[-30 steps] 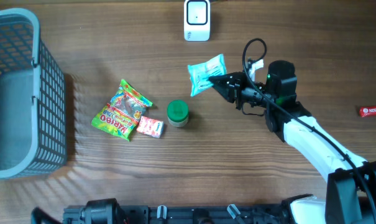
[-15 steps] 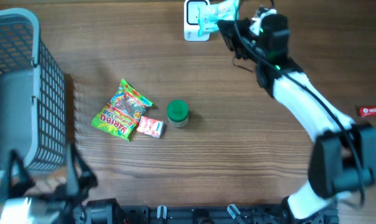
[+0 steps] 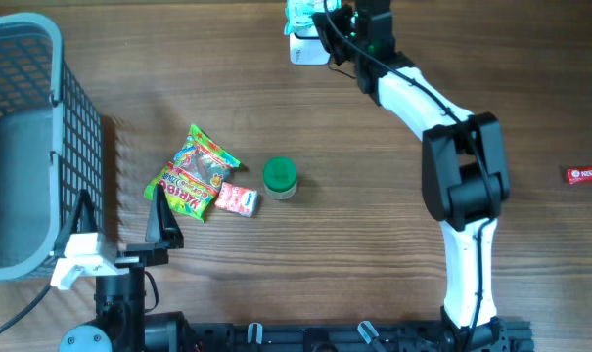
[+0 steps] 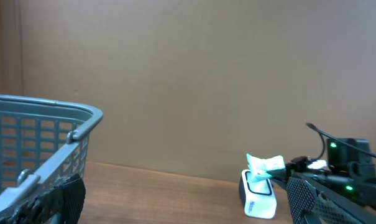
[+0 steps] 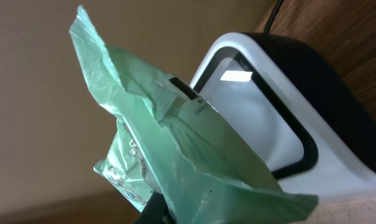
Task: Scan the item barcode
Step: 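Carry the wipes pack to the white scanner with the right gripper, then move the wipes pack to the far right and drop it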
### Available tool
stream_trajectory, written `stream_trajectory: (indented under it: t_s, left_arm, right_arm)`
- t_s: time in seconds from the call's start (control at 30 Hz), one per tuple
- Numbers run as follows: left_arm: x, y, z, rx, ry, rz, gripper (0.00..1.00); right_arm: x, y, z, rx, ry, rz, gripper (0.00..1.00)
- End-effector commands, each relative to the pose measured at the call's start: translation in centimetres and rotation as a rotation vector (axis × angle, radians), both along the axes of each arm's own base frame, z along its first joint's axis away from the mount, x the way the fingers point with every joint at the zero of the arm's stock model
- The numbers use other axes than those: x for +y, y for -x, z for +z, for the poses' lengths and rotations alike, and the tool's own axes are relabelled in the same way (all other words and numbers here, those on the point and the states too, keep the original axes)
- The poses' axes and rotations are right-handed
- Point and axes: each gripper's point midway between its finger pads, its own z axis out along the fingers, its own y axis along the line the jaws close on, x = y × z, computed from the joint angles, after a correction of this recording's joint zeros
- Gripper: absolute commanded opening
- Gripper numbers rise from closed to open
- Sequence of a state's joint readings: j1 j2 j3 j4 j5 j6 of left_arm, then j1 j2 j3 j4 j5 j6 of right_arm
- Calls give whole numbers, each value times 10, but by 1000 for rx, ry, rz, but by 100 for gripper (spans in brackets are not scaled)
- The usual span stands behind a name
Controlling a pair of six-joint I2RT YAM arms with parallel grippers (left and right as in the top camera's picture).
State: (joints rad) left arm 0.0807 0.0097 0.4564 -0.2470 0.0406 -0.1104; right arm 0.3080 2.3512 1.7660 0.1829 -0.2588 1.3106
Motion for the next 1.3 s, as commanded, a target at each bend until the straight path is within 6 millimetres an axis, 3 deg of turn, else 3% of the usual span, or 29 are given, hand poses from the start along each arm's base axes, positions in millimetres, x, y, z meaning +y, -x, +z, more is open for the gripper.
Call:
stream_trajectory:
  t_s: [0.0, 0.27, 0.53, 0.83, 1.07, 1.17, 1.27]
  left_arm:
    - [-2, 0, -2, 1, -2, -15, 100]
    - [-2, -2, -11, 39, -1, -14, 100]
    - [-4, -4, -26, 102, 3, -25, 100]
    - [-17, -4, -29, 114, -6, -100, 100]
    - [-15, -4, -30, 118, -5, -91, 100]
    - [-4, -5, -37, 145, 7, -28, 100]
    - [-5, -5, -51, 204, 24, -32, 100]
  right_arm:
    - [-11, -14, -7, 10, 25, -110, 5]
    - [-36, -14, -17, 105, 120, -189, 5]
    - [-51, -23, 8, 97, 190, -294, 5]
    - [-34, -17, -22, 185, 109, -298, 5]
    - [-12, -10, -17, 193, 68, -181, 5]
    - [-35, 3, -13, 275, 99, -205, 5]
    - [-95, 27, 0, 368, 253, -310, 4]
